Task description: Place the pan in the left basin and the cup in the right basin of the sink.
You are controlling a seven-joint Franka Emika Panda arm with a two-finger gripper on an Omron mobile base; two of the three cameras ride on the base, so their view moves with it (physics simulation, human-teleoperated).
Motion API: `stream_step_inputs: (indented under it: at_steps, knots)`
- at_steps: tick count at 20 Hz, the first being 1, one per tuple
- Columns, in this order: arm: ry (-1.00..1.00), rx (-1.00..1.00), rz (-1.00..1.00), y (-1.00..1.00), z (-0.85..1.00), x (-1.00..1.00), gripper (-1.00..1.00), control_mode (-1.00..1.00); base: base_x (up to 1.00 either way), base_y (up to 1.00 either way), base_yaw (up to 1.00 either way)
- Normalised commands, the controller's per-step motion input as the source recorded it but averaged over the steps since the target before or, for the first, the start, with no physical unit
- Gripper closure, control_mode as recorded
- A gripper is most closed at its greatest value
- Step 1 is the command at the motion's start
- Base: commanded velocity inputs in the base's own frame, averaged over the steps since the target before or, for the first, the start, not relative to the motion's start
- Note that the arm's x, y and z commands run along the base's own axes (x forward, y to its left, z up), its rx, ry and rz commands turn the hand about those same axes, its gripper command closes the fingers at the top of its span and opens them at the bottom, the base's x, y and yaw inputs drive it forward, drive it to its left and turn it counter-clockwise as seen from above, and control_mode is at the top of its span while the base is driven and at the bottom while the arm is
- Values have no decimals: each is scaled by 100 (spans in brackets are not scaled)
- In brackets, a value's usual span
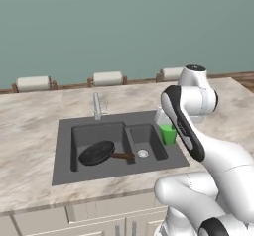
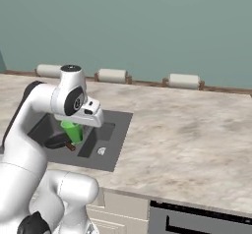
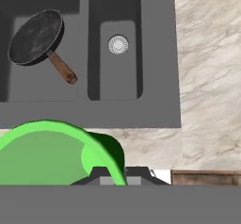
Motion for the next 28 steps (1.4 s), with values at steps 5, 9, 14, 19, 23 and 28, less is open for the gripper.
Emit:
stream_step_inputs:
  at_steps: [5,9,14,19,23,28]
  knots:
    - [4,0,-17,15,0,18,100,-100,0,0,0]
    - [2,0,-22,0,0,10,100,-100,0,0,0]
    - [1,0,-23,0,0,6,100,-100,0,0,0]
    - [0,0,-23,0,-4,6,100,-100,0,0,0]
    - [0,0,-24,0,-8,2,100,-100,0,0,0]
    - [0,0,-23,0,-8,0,100,-100,0,0,0]
